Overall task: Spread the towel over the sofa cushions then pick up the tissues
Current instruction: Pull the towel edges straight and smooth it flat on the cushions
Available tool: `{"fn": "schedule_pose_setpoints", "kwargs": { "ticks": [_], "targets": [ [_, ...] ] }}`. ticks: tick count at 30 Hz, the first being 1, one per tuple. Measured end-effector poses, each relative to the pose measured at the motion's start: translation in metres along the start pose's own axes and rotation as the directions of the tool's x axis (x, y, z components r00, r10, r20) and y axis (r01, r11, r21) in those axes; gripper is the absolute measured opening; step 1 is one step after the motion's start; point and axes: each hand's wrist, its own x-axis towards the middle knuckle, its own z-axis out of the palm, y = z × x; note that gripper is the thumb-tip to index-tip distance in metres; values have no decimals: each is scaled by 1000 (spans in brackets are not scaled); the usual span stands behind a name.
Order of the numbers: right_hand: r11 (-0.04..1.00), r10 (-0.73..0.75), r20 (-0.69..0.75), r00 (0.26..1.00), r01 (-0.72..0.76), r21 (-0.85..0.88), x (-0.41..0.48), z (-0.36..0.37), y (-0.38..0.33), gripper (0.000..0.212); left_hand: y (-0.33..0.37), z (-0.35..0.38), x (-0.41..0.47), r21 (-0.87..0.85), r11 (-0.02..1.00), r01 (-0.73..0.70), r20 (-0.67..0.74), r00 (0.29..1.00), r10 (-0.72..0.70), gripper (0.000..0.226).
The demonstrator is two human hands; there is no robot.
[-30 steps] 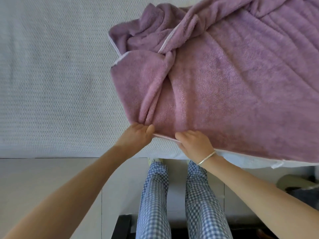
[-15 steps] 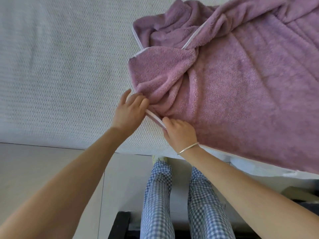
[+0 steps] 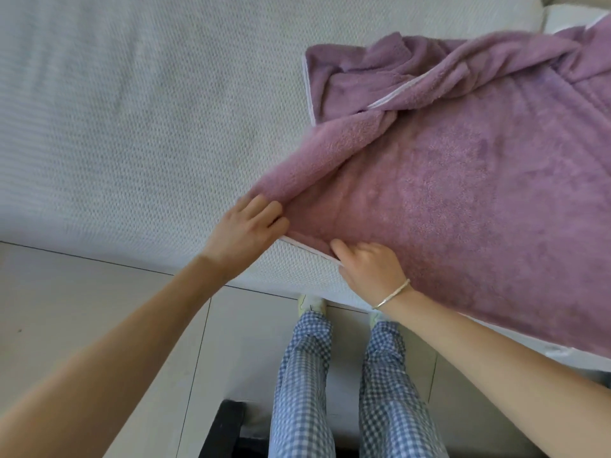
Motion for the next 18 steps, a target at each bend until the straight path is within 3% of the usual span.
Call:
{"fn": "schedule_pose_setpoints", "kwargs": {
  "ticks": [4, 7, 11, 13, 16, 18],
  "targets": [
    [999, 1, 80, 997, 2, -40, -13, 9, -15, 43, 21, 3, -40, -93, 992, 87, 107, 991, -77, 15],
    [997, 44, 111, 993, -36, -71, -13, 21, -17, 40, 31, 21, -49, -100, 967, 236, 183, 959, -215, 30],
    [995, 25, 125, 992, -12, -99, 2, 26, -29, 36, 23, 33, -50, 40, 873, 486, 171, 857, -485, 51],
    [999, 27, 99, 995, -22, -49, 14, 27, -40, 34, 10, 32, -50, -24, 801, 598, 185, 790, -584, 51],
    [999, 12, -4, 1000, -11, 45, 29, 23, -53, 14, -14, 21, -43, -67, 828, 556, 55, 831, -554, 45],
    [998, -16, -49, 999, 19, 59, 31, 20, -58, 28, -26, 10, -43, 17, 877, 479, -27, 877, -479, 42]
  ]
}}
